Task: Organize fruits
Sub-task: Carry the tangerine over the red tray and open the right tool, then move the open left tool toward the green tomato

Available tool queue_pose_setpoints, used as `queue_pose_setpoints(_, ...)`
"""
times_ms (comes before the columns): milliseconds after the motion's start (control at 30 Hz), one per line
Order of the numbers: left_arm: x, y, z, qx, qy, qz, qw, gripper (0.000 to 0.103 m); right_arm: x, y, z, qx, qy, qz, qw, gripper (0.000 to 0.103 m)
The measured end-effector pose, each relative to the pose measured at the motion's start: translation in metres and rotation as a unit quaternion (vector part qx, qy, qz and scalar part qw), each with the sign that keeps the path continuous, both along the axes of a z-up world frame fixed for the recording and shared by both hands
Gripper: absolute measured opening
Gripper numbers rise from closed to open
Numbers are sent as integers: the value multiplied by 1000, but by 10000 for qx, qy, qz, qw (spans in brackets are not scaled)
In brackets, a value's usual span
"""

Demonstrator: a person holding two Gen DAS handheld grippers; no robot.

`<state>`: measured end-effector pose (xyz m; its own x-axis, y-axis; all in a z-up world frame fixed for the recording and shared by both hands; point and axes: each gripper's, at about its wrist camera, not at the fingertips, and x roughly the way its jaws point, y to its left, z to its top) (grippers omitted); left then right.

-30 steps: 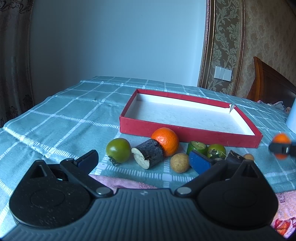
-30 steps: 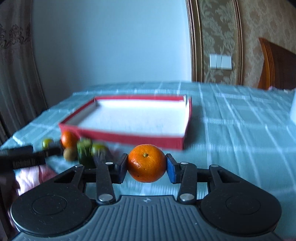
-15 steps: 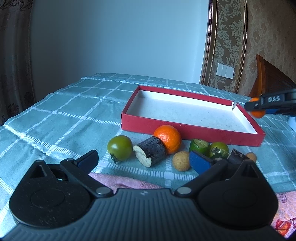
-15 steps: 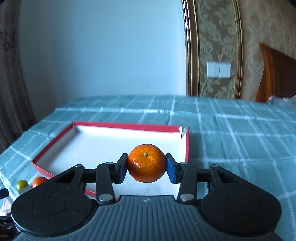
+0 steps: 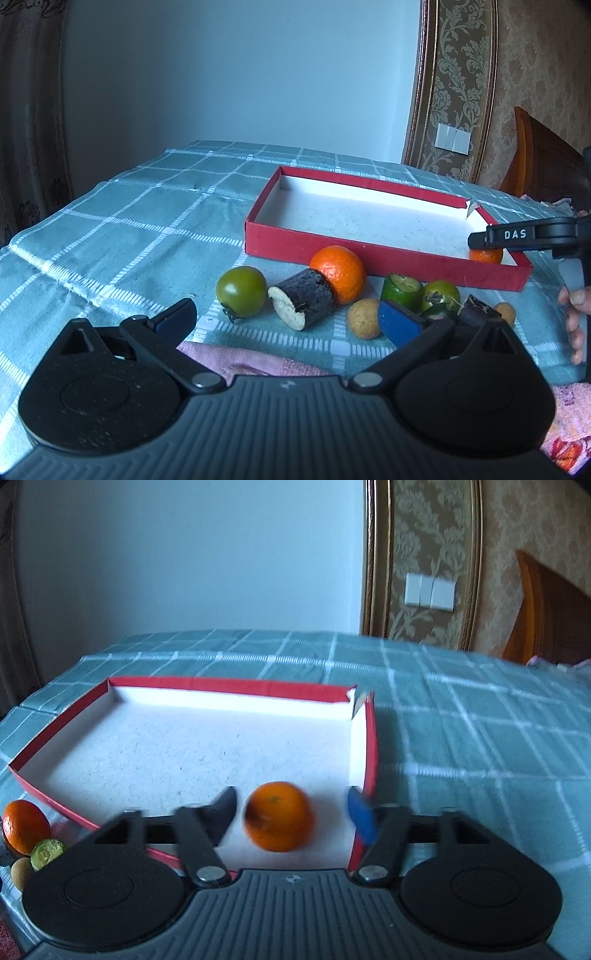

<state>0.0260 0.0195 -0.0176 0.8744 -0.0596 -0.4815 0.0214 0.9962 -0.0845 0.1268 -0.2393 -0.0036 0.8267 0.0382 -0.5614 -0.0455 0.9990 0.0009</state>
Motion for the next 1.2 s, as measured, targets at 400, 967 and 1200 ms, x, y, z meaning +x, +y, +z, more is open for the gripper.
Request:
queue_pose_setpoints(400,-2,1,0,-2,-46,86,10000,103,-91,-49,6,1345,-724,-921,9840,89)
queue_pose_setpoints(967,2,1,0,61,52,208,9998,103,-78,-28,-23,245,438,-1109,9926,99)
queue_pose_setpoints(1200,1,2,0,57,11,253,9997,103,-65,-66,-21,1125,100,-1090,9876,100)
